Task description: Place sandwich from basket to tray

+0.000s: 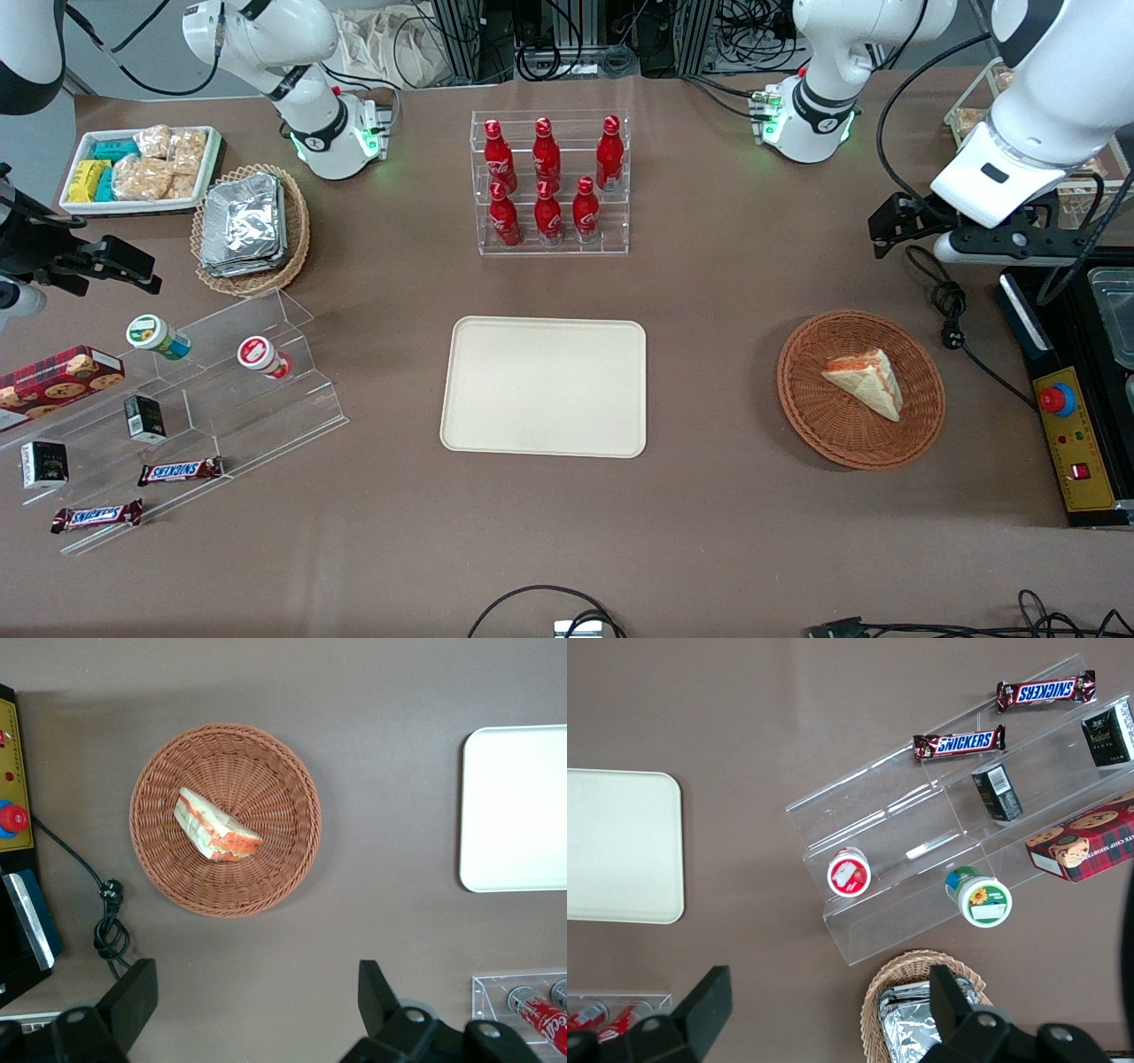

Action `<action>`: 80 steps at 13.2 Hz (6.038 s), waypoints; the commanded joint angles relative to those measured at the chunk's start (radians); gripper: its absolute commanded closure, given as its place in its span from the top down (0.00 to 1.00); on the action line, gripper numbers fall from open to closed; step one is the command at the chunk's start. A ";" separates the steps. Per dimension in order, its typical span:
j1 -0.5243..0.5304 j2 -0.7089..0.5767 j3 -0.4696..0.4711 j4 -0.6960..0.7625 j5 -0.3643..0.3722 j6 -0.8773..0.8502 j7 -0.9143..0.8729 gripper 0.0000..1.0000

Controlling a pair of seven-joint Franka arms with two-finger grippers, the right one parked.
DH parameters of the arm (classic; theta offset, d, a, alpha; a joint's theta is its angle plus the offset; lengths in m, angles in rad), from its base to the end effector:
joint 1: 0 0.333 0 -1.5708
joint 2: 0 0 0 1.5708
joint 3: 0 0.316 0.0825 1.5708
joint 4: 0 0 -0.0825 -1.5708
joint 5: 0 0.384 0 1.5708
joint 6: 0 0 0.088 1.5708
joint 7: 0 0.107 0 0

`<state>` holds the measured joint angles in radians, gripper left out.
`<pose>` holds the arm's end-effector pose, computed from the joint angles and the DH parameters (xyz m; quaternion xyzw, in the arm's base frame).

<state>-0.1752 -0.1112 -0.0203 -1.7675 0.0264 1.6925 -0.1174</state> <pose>0.5187 -0.1007 0.6019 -0.9989 0.0404 -0.0201 0.0113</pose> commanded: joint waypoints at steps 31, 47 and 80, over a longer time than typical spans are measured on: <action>0.025 0.315 0.108 -0.320 0.040 0.588 -0.683 1.00; 0.025 0.436 0.109 -0.340 0.041 0.748 -0.765 0.00; -0.168 0.711 -0.368 0.283 0.219 0.413 -0.456 0.00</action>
<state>-0.3323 0.5409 -0.3889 -1.5243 0.1794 2.0740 -0.5395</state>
